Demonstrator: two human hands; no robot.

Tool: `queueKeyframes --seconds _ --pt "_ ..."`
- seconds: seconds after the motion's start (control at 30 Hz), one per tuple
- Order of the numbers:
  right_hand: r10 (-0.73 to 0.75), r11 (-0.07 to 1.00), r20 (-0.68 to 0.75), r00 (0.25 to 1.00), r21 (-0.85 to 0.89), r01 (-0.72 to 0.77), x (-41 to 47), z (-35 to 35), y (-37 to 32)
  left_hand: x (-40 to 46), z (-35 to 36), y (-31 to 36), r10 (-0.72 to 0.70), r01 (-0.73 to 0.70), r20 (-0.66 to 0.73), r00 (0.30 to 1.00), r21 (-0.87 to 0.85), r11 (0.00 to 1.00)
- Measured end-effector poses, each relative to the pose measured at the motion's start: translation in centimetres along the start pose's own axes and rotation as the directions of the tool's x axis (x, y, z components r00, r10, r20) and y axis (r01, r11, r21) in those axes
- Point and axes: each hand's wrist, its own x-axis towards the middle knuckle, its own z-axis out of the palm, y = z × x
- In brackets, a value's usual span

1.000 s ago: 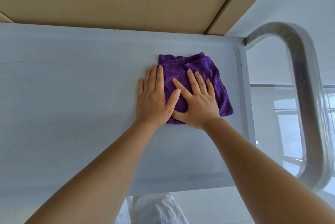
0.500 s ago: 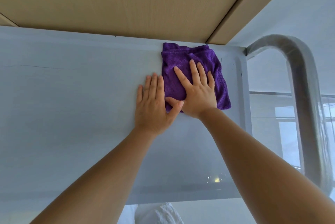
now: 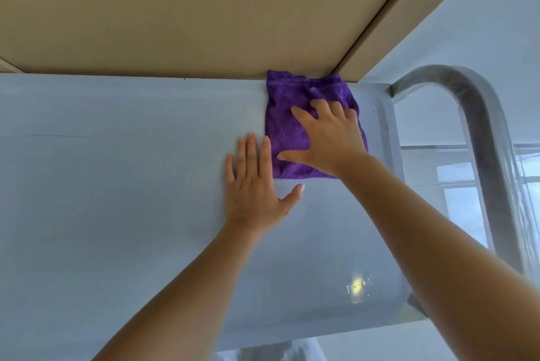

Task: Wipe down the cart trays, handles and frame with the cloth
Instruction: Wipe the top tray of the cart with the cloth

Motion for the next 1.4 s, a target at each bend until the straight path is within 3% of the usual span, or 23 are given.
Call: queueKeyframes --seconds 0.07,0.13,0.23,0.33,0.57,0.9,1.2,1.4 --pt "-0.203 0.979 -0.13 0.97 -0.007 0.204 0.2 0.6 1.1 0.0 0.0 -0.1 -0.001 0.001 0.001 1.0 0.006 1.0" --pt "-0.347 0.938 -0.137 0.928 -0.065 0.341 0.5 1.7 1.9 -0.1 0.0 -0.3 0.004 -0.004 0.004 1.0 0.009 1.0" --pt "-0.391 0.917 0.009 0.92 -0.082 0.39 1.6 1.9 2.8 0.0 0.0 -0.3 0.008 -0.008 0.012 1.0 0.015 1.0" --pt "-0.357 0.932 0.014 0.934 -0.056 0.357 1.9 2.5 3.0 0.0 0.1 -0.3 -0.01 0.009 0.024 1.0 0.034 0.999" --pt "-0.123 0.992 -0.06 0.991 0.024 0.125 0.9 3.5 3.6 0.2 0.2 -0.3 -0.036 0.033 0.032 0.999 0.08 0.996" --pt "0.175 0.981 -0.024 0.984 0.092 -0.172 -0.1 3.8 4.2 0.3 0.0 -0.1 -0.057 0.052 0.049 0.997 0.105 0.993" --pt "0.488 0.848 0.046 0.872 0.214 -0.485 -0.7 3.9 3.1 0.2 0.1 -0.1 -0.057 0.052 0.042 0.998 0.11 0.993" --pt "0.675 0.674 0.122 0.727 0.299 -0.676 -1.0 3.8 2.5 0.3 0.3 -0.1 -0.051 0.046 0.044 0.998 0.12 0.992"
